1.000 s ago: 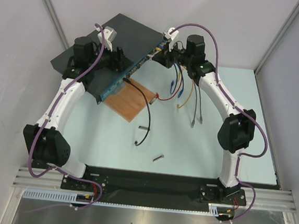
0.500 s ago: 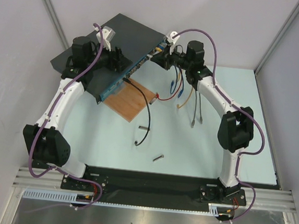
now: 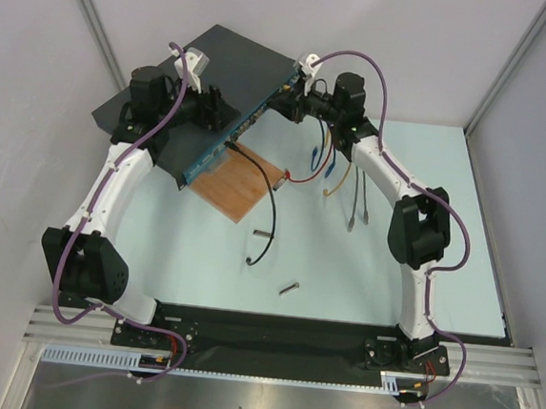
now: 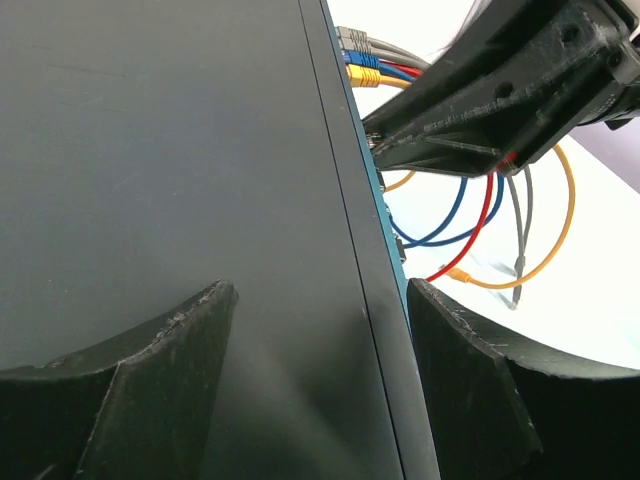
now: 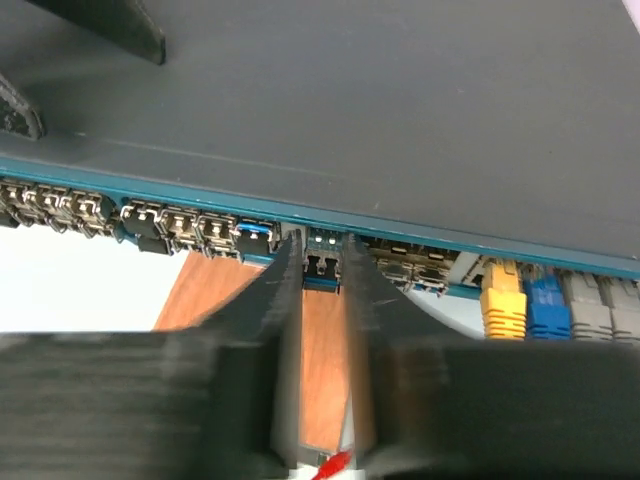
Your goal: Insert the plug into the switch port
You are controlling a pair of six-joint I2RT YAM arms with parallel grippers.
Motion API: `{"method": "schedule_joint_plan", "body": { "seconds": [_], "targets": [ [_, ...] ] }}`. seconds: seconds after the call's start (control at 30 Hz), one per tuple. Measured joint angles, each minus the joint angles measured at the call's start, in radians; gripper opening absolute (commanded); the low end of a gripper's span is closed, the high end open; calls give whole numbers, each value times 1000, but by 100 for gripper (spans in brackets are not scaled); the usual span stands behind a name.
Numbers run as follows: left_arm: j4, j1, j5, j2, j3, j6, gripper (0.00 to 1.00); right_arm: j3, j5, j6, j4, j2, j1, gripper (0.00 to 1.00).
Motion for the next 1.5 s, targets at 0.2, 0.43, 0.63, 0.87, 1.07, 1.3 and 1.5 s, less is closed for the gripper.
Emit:
{"method": "schedule_joint_plan", "body": {
  "seconds": [0.2, 0.43, 0.63, 0.87, 1.07, 1.3, 1.5],
  "targets": [
    [3, 2, 2, 2, 0, 0, 76, 20, -19, -36, -54, 2, -3, 41],
    [6, 3, 4, 4, 0, 0, 76, -13, 3, -62, -141, -52, -14, 34],
    [17, 5, 11, 11, 0, 0, 76, -14, 0, -71, -216, -75, -21, 21],
    [23, 6, 15, 14, 0, 0, 76, 28, 9, -70, -289, -55, -24, 19],
    [24, 6, 16, 14, 0, 0, 75, 53, 11, -66, -295, -50, -24, 20],
    [34, 6, 18, 19, 0, -1, 75, 78, 12, -64, -298, -42, -24, 20],
    [43, 6, 18, 24, 1, -1, 75, 122, 0, -45, -301, -8, -24, 20]
  ]
}}
